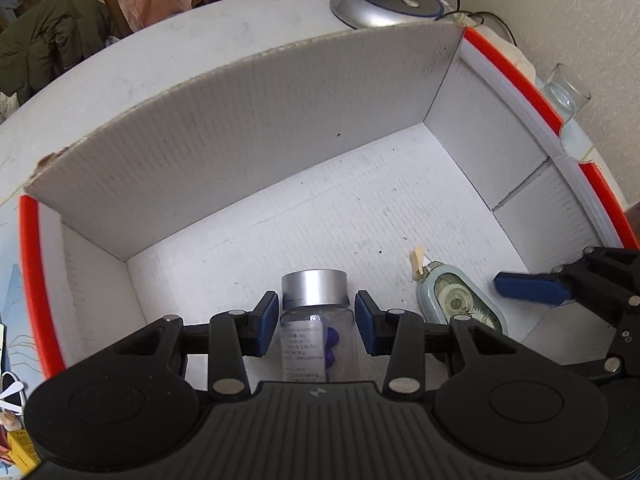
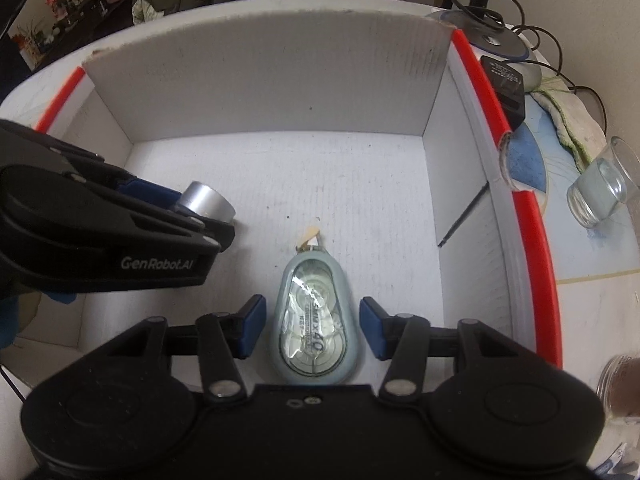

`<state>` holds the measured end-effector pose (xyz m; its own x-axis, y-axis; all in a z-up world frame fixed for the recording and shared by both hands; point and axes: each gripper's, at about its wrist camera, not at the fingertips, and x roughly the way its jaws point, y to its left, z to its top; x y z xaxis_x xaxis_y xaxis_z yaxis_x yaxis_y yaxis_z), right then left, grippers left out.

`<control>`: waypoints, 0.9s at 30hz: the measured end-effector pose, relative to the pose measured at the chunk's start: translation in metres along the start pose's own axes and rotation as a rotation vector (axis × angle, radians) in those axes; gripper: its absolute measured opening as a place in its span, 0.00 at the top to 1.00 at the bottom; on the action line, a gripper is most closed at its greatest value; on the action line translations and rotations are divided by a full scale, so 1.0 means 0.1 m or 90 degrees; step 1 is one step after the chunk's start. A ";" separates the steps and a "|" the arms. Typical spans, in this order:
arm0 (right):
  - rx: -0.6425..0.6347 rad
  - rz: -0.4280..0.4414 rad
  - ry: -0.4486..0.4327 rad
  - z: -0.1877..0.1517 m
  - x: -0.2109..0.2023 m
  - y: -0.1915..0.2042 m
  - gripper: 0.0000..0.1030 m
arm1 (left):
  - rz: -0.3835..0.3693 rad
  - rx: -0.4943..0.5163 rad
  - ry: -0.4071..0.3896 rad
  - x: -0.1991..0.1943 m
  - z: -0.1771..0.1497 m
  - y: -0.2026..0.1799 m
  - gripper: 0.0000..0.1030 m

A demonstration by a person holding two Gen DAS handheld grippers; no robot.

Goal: Organize rigid objects
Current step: 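Carry both held items into the red shoebox and open both tools, then withdraw both tools from the shoebox back over the cluttered mat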

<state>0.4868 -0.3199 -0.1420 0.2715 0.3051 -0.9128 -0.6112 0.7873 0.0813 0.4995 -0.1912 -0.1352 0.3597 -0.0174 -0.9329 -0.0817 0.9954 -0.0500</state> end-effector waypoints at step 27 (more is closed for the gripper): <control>0.073 0.031 -0.178 -0.43 -0.91 0.23 0.25 | -0.024 -0.036 -0.223 -1.30 -0.69 0.21 0.44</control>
<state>0.4165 -0.3525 -0.0741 0.4482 0.4673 -0.7621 -0.5449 0.8186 0.1815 0.3864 -0.1742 -0.0397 0.6601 -0.0115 -0.7511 -0.1094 0.9878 -0.1112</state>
